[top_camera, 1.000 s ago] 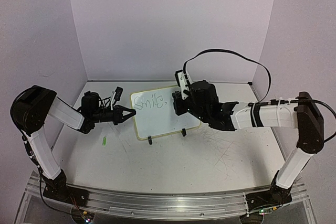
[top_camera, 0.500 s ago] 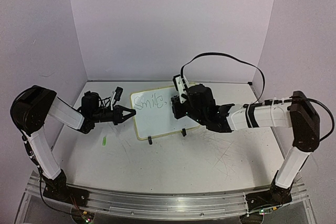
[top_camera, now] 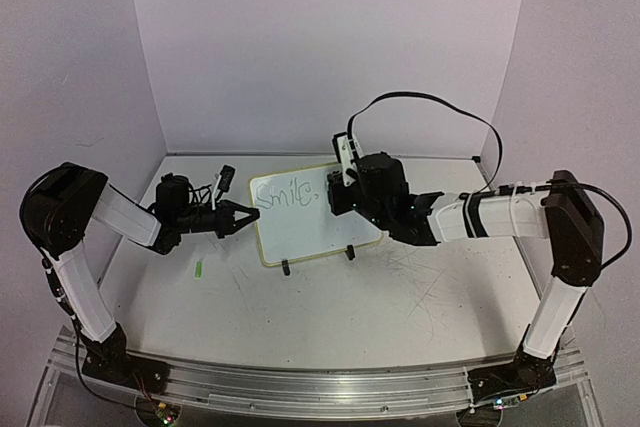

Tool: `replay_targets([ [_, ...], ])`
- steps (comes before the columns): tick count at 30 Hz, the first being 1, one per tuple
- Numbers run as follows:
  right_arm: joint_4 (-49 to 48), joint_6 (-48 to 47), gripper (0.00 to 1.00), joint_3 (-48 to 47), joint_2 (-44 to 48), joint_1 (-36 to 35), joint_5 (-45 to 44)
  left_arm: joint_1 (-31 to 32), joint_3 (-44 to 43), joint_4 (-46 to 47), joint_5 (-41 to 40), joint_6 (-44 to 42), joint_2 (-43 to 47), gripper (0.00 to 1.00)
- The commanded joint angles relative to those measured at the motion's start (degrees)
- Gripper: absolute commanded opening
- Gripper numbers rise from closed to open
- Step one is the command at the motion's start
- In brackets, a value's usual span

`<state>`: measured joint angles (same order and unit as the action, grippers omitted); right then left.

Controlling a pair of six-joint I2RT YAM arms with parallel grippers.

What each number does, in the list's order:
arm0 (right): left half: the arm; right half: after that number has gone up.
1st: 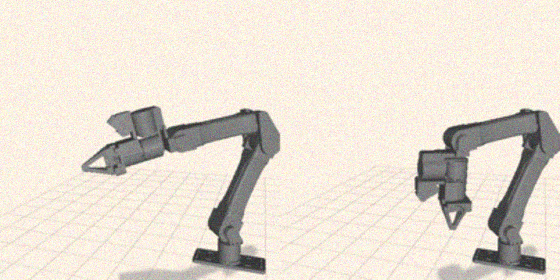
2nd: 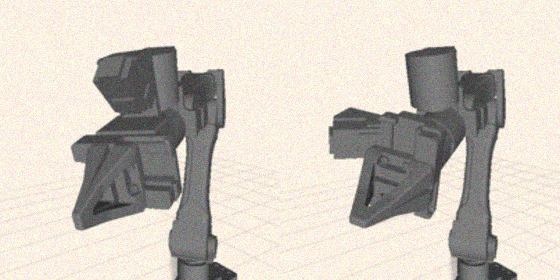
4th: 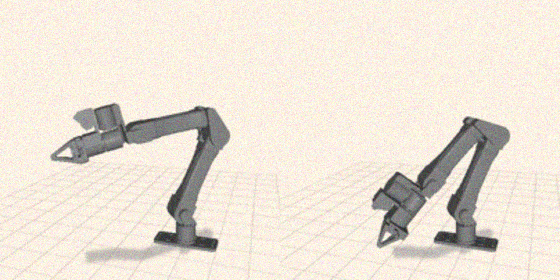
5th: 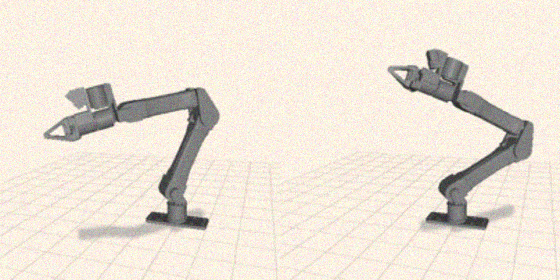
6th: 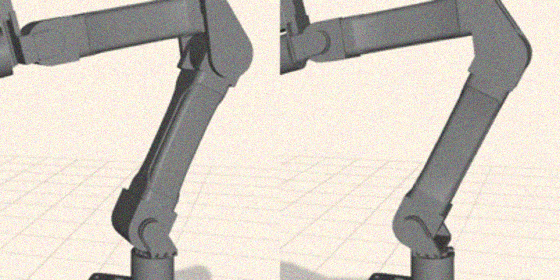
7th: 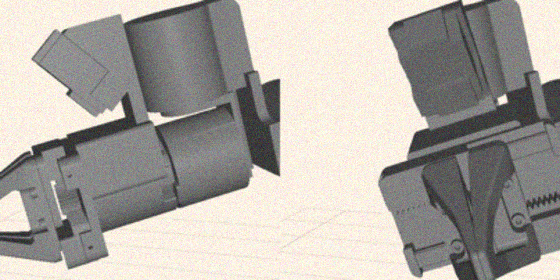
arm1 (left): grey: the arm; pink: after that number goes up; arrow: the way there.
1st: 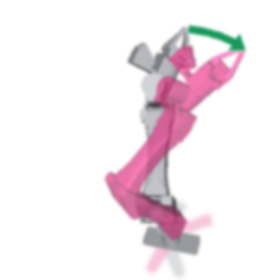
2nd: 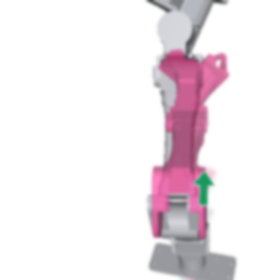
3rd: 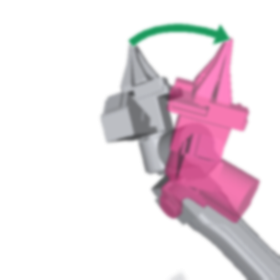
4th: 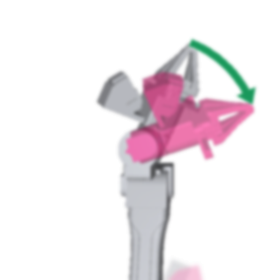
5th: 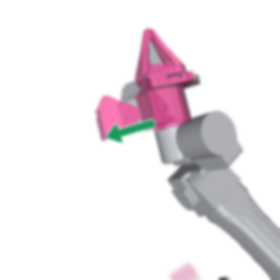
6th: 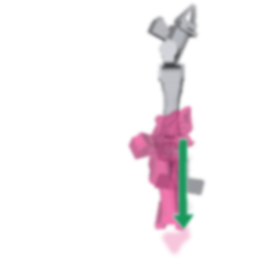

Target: Write a sentence on the whiteboard

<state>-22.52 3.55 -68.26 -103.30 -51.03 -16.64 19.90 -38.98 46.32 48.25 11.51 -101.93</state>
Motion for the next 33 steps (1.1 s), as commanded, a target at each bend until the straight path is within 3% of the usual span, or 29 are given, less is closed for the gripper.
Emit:
replay_targets([
  [1, -2.2, 0.3, 0.0, -3.3, -1.3, 0.8, -2.2, 0.0, -0.1, -5.4, -5.4, -6.6, -1.3, 0.0],
  [33, -2.0, 0.8, 0.0, -4.6, -4.2, 1.4, 0.0, 0.0, 0.0, -5.4, -5.3, -6.8, -1.2, 0.0],
])
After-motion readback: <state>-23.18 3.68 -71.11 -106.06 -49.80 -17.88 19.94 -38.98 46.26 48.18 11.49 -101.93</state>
